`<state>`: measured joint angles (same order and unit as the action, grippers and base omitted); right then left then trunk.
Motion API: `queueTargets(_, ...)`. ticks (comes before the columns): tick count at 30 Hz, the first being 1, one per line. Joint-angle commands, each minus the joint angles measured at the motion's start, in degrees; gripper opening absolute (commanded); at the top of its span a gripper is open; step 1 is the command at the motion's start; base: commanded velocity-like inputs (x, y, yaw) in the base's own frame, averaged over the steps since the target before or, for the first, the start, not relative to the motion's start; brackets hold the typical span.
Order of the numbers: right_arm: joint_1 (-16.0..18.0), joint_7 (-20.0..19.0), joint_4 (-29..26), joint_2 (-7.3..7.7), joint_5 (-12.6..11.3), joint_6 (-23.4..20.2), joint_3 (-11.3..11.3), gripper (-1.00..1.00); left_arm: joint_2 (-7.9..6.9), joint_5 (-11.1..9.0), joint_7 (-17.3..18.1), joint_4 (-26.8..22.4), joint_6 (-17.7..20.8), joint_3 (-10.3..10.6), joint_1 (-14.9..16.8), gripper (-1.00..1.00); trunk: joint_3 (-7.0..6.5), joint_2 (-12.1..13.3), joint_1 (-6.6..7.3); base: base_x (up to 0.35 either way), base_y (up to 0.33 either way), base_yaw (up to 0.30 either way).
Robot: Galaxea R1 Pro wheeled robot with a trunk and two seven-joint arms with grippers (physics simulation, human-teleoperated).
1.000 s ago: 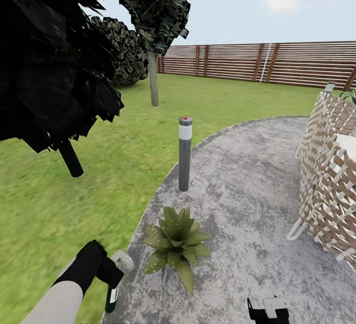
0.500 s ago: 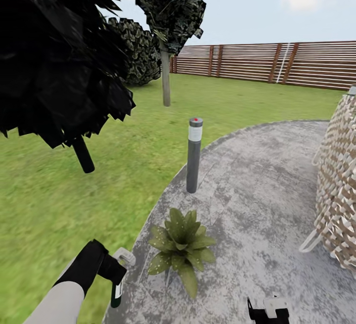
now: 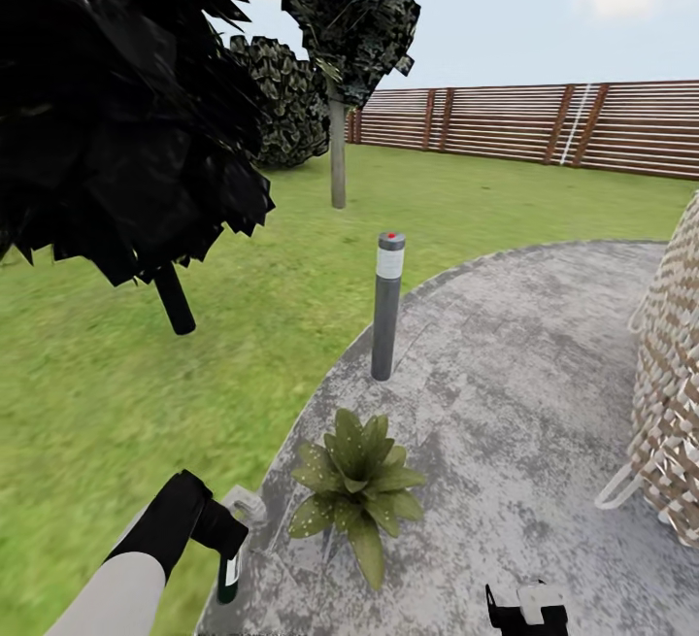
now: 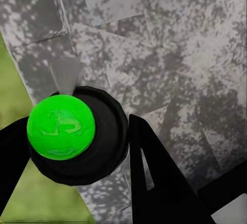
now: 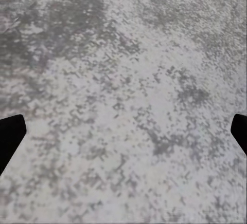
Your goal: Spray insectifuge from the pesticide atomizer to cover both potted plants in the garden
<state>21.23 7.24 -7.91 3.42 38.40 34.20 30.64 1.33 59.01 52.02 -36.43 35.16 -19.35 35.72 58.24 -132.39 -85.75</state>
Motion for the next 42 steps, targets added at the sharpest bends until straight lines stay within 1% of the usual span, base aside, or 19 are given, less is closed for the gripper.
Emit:
queueTargets(1,0.0,0.4,0.1,0.01,0.6,0.2,0.2,1.00,0.09,0.3,0.4,-0.1,0.4,-0.4,0.1,-1.00,0.05,0.0,0.01,0.000,0.000,0.265)
queueTargets(7,0.0,0.4,0.1,0.02,0.6,0.2,0.2,1.00,0.24,0.3,0.4,0.0,0.4,-0.2,0.1,-1.00,0.05,0.0,0.01,0.000,-0.012,0.276)
queueTargets(10,0.0,0.4,0.1,0.02,0.6,0.2,0.2,1.00,0.26,0.3,0.4,0.0,0.4,-0.1,0.0,-1.00,0.05,0.0,0.01,0.000,-0.207,0.208)
queueTargets(23,0.0,0.2,0.1,0.19,0.8,0.2,0.1,1.00,0.41,0.3,0.4,0.0,0.4,0.1,0.0,-1.00,0.05,0.0,0.01,0.000,-0.256,0.013)
queueTargets(34,0.0,0.3,0.1,0.10,0.7,0.2,0.2,1.00,0.47,0.3,0.4,0.0,0.4,0.1,0.0,-1.00,0.05,0.0,0.01,0.000,-0.019,0.002)
queueTargets(39,0.0,0.4,0.1,0.10,0.7,0.2,0.2,1.00,0.59,0.3,0.4,0.0,0.4,0.2,0.0,-1.00,0.05,0.0,0.01,0.000,-0.016,0.196)
queueTargets(42,0.0,0.4,0.1,0.10,0.7,0.2,0.2,1.00,0.60,0.3,0.4,0.0,0.4,0.2,0.0,-1.00,0.05,0.0,0.01,0.000,-0.177,0.270)
